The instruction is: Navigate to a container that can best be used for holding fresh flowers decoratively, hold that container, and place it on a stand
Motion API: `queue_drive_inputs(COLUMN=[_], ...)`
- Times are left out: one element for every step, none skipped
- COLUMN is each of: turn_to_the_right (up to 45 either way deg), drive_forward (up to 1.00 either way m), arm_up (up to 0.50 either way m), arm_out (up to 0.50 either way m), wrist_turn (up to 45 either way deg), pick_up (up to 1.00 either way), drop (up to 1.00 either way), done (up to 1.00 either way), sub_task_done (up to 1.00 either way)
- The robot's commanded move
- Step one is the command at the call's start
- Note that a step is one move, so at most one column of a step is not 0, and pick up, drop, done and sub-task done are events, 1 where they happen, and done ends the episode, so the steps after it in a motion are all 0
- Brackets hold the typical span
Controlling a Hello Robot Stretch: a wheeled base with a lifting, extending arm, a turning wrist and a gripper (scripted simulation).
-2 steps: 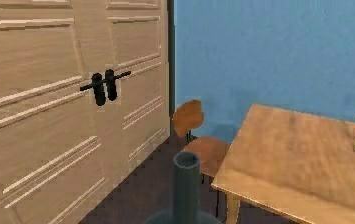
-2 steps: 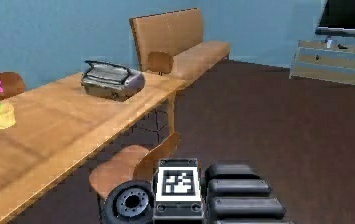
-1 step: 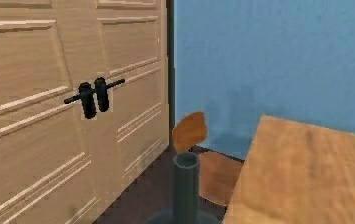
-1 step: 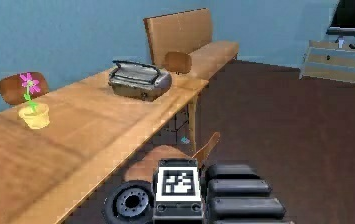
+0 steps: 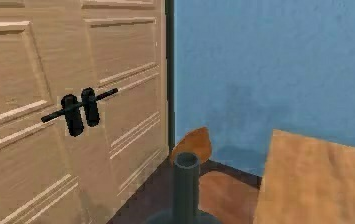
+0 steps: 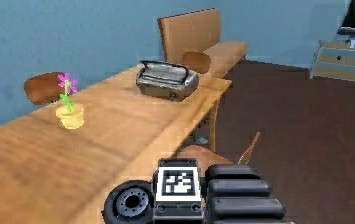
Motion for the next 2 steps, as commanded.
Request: queue_drive_inputs(turn_to_the_right=[-45.0,-45.0], drive_forward=[0.00,0.00], arm_up=[0.00,0.00], arm_out=[0.00,0.00], wrist_turn=[0.0,0.0], pick_up=[0.00,0.00], drop=[0.00,0.00], done=[0.00,0.00], sub_task_done=[0.00,0.00])
